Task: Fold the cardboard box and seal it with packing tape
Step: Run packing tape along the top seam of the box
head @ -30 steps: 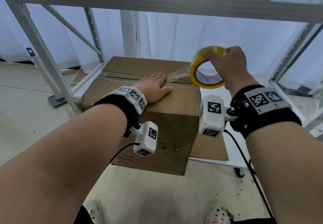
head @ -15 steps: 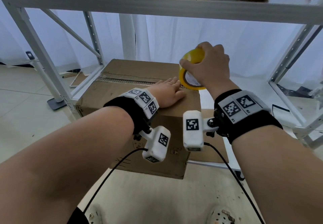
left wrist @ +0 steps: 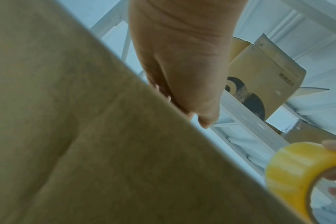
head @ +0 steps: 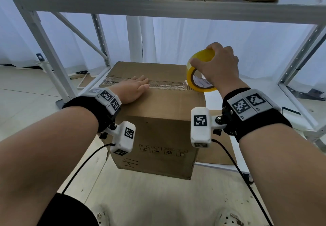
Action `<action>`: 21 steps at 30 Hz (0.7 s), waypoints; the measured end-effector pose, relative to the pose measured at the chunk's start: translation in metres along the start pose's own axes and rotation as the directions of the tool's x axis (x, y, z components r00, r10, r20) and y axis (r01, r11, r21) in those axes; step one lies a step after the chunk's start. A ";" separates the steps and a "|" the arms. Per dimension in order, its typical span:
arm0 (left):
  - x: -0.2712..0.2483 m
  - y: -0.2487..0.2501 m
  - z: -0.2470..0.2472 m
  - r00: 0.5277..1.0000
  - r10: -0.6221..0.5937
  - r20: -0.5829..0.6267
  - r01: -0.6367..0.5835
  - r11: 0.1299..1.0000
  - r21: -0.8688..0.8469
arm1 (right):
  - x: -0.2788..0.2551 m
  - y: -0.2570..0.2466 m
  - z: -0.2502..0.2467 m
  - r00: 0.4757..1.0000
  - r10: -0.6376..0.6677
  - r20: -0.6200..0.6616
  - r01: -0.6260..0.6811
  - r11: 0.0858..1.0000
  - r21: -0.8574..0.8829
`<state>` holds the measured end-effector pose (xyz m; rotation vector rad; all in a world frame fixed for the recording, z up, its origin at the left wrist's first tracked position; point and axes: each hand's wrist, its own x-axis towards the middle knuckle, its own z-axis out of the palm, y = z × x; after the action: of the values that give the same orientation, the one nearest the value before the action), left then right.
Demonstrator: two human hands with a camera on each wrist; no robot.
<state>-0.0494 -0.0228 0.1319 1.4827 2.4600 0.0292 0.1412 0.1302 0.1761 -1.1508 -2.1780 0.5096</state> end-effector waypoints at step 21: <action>-0.001 0.039 0.014 0.972 0.163 -0.172 -0.179 0.981 -0.081 | 0.000 0.008 0.000 0.998 0.050 -0.028 -0.045 0.989 0.138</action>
<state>-0.0123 -0.0065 0.1251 1.7071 2.4075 0.3109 0.1458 0.1348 0.1713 -1.1306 -2.0584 0.6473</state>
